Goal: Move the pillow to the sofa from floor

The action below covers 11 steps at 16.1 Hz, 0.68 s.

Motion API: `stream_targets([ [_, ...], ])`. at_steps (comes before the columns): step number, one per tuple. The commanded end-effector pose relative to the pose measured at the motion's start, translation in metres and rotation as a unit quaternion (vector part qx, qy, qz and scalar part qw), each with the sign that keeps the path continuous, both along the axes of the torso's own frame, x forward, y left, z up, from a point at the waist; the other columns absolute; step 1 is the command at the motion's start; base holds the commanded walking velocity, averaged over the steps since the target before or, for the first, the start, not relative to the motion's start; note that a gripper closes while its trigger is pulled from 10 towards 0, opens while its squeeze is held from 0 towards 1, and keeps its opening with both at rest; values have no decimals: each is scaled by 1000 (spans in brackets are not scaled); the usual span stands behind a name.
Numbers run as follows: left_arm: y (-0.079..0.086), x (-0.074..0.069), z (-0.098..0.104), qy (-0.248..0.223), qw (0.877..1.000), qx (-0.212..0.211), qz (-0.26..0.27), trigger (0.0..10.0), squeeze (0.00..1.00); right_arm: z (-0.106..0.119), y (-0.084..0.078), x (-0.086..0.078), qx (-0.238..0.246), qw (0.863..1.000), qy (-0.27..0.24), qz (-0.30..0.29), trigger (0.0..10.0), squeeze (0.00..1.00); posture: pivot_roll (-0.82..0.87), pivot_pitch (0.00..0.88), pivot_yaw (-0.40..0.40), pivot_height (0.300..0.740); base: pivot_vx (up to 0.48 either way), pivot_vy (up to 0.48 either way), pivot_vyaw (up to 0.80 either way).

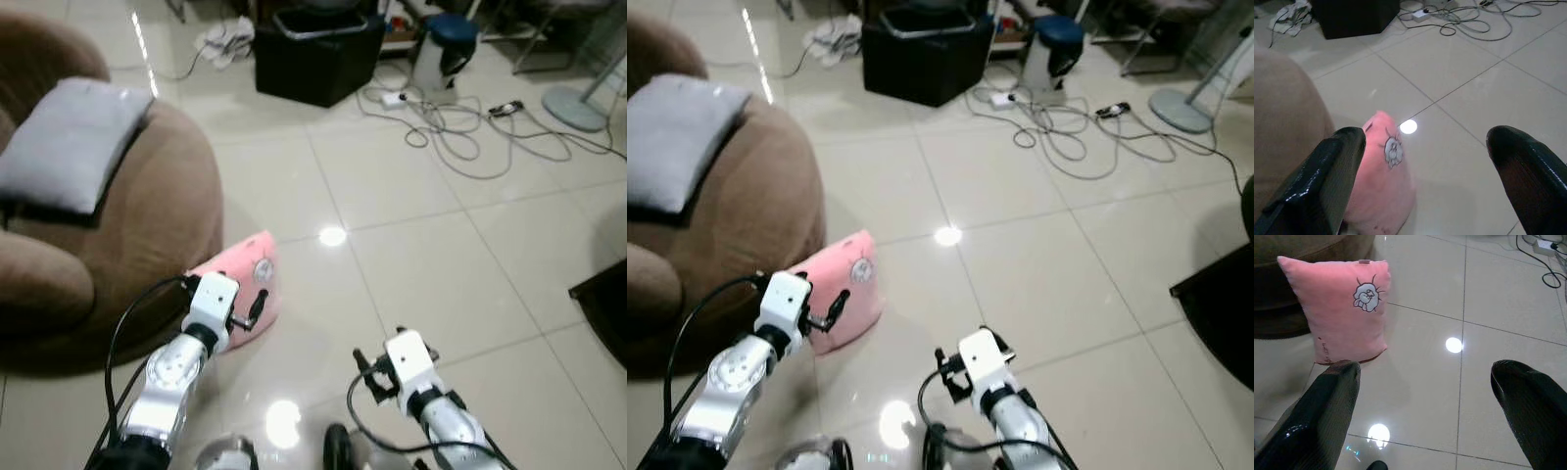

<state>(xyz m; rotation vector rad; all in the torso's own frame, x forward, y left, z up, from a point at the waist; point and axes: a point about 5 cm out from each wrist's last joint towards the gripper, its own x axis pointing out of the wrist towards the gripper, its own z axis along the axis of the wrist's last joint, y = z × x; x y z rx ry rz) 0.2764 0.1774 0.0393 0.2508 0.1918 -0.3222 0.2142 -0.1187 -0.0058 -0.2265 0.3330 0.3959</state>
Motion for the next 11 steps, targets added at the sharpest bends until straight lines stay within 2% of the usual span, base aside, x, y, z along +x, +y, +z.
stream_targets([
  [1, -3, -2, -4, 9, 1000, 0, -1, 10000, 1000, -3, -3, -2, -4, 1000, 7, 0, 10000, 0, 69, 200, -109, 736, 480, 0, 0],
  [7, -7, -4, -5, 20, 1000, -9, -15, 10000, 1000, -2, -2, 0, 0, 1000, 8, 4, 10000, 0, 72, 202, -108, 736, 456, 0, 0],
  [11, -3, -4, -4, 17, 1000, -7, -1, 10000, 1000, -2, -2, 2, 0, 1000, 10, 9, 10000, 0, 76, 205, -109, 736, 0, 0, 0],
])
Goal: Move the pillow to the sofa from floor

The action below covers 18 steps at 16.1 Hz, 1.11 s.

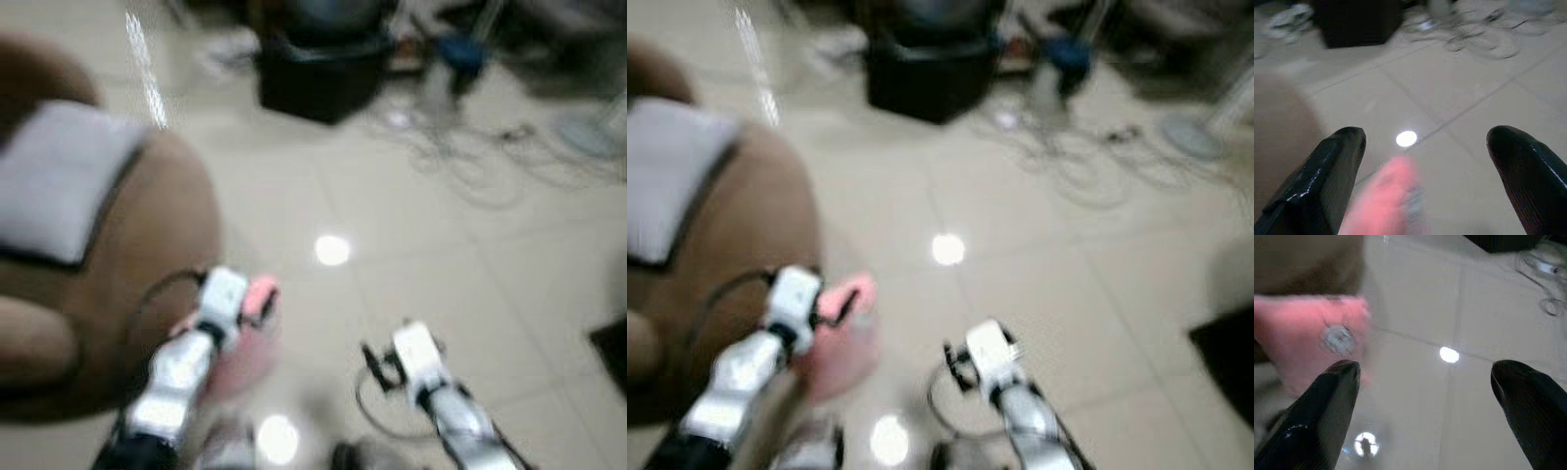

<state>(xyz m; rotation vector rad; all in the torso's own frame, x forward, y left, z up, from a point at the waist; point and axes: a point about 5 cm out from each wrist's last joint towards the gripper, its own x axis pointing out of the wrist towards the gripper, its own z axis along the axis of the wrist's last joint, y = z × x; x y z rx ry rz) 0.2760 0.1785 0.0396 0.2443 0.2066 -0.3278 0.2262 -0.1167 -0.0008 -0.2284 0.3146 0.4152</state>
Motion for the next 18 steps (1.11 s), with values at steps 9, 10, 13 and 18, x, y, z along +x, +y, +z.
stream_targets([
  [9, 3, 2, -3, 11, 999, -12, 33, 10000, 1000, -9, -3, -9, -2, 1000, 16, 7, 10000, 0, 87, 177, -115, 736, 0, 236, 0],
  [10, 2, 1, -3, 6, 1000, 1, 22, 10000, 1000, -9, -3, -9, -2, 1000, 15, 11, 10000, 0, 87, 177, -115, 736, 0, 458, 0],
  [13, -1, 0, -4, 10, 1000, 3, 10, 10000, 1000, -9, -2, -9, 4, 1000, 14, 16, 10000, 0, 82, 180, -112, 736, 480, 0, 0],
  [18, -6, 0, -3, -1, 1000, 6, -2, 10000, 1000, -9, -1, -10, 5, 1000, 16, 18, 10000, 0, 75, 188, -107, 736, 94, 0, 0],
])
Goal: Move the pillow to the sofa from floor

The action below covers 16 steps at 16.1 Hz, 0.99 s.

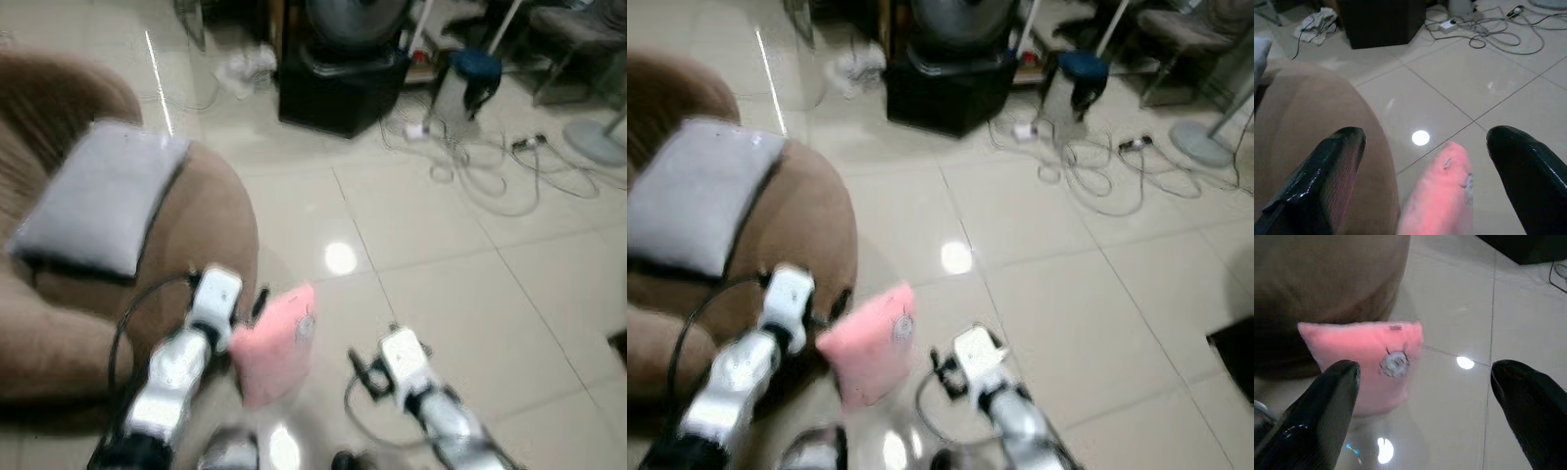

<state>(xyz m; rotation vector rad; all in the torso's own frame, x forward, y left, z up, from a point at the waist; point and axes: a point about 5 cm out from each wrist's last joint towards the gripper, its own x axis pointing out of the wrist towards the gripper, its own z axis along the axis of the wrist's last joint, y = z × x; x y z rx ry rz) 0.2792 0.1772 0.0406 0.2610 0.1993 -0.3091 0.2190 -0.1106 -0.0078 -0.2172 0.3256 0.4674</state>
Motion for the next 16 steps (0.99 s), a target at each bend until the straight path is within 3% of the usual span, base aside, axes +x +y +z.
stream_targets([
  [1, -5, -3, -4, 5, 1000, 0, -10, 10000, 1000, -2, -7, -3, -3, 1000, 6, -6, 10000, 0, 72, 190, -105, 736, 0, 0, 0],
  [8, -2, -3, -3, 0, 1000, -1, 0, 10000, 1000, -1, -7, -5, 1, 1000, 3, -5, 10000, 0, 68, 201, -104, 736, 0, 0, 0],
  [13, -1, -4, -5, 7, 1000, 3, 3, 10000, 1000, 0, -7, -7, 2, 1000, -1, 5, 10000, 0, 69, 207, -105, 736, 480, 0, 0],
  [16, -1, -5, -6, 8, 1000, 5, 7, 10000, 1000, -2, -9, -9, -7, 1000, 8, 10, 10000, 0, 69, 206, -103, 719, 0, 0, 277],
])
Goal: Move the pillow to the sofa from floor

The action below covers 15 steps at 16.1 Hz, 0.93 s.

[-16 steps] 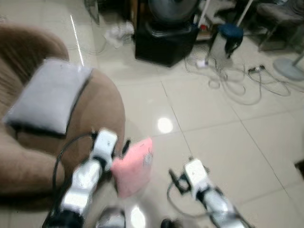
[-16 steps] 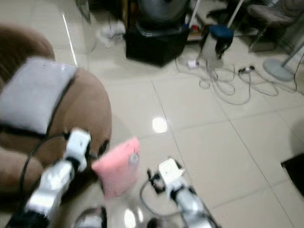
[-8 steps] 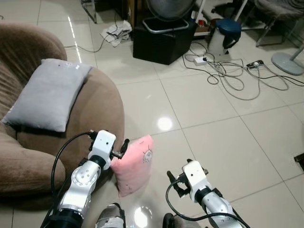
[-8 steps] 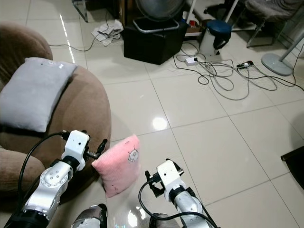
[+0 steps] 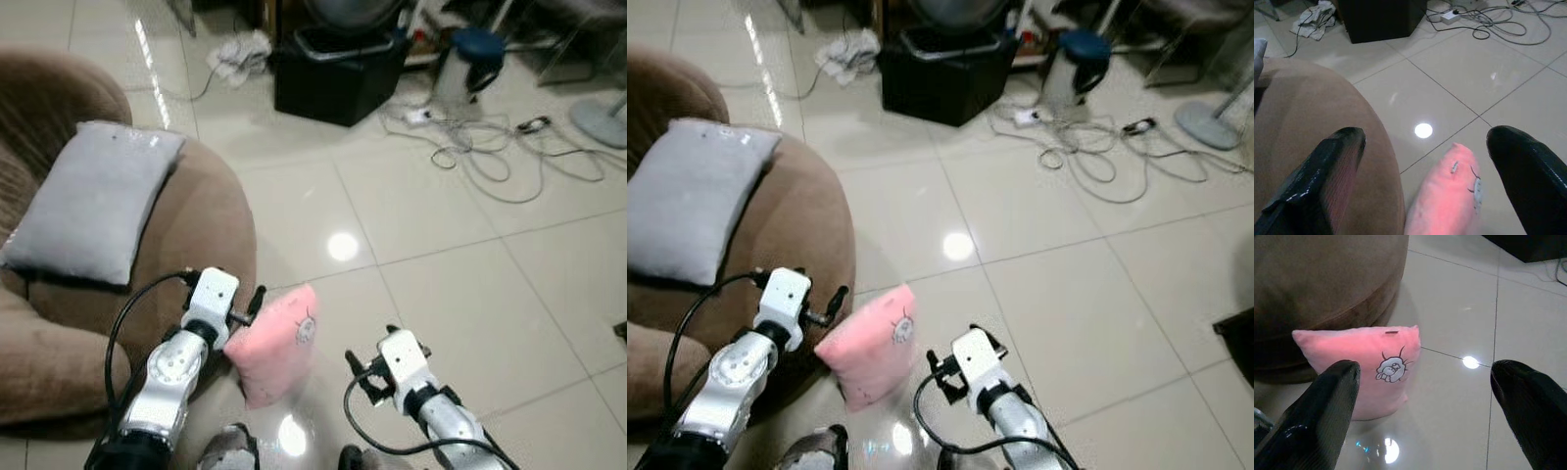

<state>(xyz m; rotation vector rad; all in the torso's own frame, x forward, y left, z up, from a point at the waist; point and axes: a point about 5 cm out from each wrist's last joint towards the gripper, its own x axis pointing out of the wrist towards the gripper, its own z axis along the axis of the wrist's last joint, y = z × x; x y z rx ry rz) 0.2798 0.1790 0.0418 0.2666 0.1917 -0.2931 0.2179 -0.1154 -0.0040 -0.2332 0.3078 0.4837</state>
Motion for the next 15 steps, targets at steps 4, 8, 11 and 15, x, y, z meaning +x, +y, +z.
stream_targets([
  [4, -3, -5, -6, 11, 1000, -4, 2, 10000, 1000, -7, -6, -10, -6, 1000, 19, -2, 10000, 0, 70, 195, -106, 684, 0, 0, 203],
  [8, -2, -4, -6, 13, 1000, -10, 7, 10000, 1000, -8, -7, -12, -10, 1000, 23, -3, 10000, 0, 75, 191, -108, 649, 0, 0, 0],
  [11, -1, -5, -6, 13, 1000, -11, 11, 10000, 1000, -8, -7, -13, -11, 1000, 25, 1, 10000, 0, 78, 190, -110, 622, 0, 0, 0],
  [15, -1, -6, -7, 13, 1000, -7, 8, 10000, 1000, -8, -8, -13, -12, 1000, 25, 0, 10000, 0, 80, 194, -110, 586, 0, 0, 0],
])
